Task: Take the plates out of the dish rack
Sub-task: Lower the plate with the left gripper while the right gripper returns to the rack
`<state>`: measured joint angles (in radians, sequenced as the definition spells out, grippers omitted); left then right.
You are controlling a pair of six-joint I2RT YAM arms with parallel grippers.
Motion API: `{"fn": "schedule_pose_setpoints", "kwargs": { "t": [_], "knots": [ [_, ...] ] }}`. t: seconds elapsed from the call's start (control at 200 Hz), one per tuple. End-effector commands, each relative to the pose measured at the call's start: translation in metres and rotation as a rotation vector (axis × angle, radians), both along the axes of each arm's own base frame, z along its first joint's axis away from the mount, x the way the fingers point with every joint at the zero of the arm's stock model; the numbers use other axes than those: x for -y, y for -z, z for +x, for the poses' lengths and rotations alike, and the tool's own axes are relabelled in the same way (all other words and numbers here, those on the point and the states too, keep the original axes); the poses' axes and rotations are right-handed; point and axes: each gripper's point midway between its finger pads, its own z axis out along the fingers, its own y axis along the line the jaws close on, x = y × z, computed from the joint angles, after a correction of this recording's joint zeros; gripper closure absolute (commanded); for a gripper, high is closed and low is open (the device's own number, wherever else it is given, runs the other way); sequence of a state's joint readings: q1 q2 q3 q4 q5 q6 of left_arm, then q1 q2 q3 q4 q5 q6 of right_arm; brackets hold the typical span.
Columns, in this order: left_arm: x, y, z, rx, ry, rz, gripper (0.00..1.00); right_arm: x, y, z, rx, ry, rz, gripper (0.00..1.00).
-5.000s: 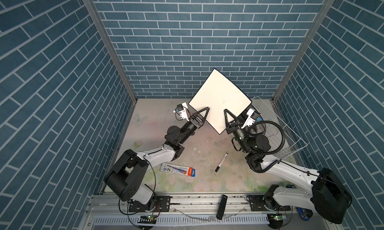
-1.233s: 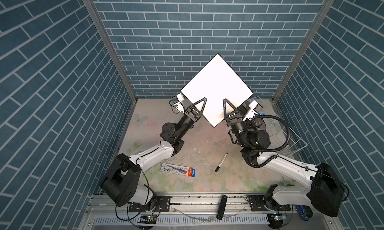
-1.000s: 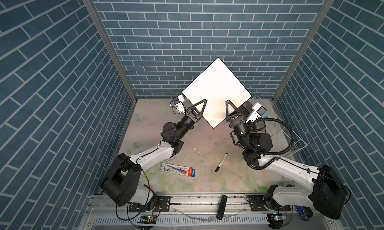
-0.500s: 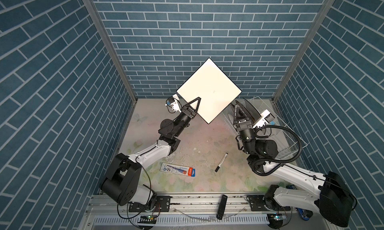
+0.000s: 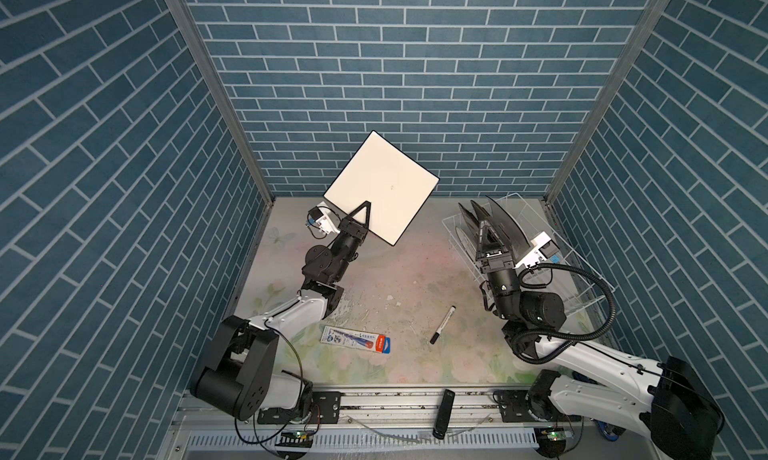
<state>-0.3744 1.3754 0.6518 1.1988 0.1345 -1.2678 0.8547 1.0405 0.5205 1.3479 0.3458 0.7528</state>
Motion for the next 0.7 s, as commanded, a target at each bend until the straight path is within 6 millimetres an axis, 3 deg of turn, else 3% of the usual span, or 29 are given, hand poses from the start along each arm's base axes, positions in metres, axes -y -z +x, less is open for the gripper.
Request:
{"fn": "schedule_pose_setpoints", "kwargs": {
  "t": [0.0, 0.255, 0.45, 0.695],
  "knots": [
    [-0.022, -0.067, -0.035, 0.212, -0.041, -0.056, 1.00, 0.017, -0.001, -0.006, 0.026, 0.048, 0.021, 0.01],
    [-0.059, -0.050, -0.042, 0.075, -0.240, 0.055, 1.00, 0.025, 0.011, -0.004, 0.004, 0.066, 0.018, 0.01],
    [-0.108, -0.014, -0.021, -0.068, -0.272, -0.040, 1.00, 0.031, 0.017, -0.002, -0.010, 0.065, 0.033, 0.01],
    [-0.154, 0.024, -0.004, -0.149, -0.362, -0.108, 1.00, 0.032, 0.020, 0.003, -0.022, 0.066, 0.034, 0.01]
  ]
}}
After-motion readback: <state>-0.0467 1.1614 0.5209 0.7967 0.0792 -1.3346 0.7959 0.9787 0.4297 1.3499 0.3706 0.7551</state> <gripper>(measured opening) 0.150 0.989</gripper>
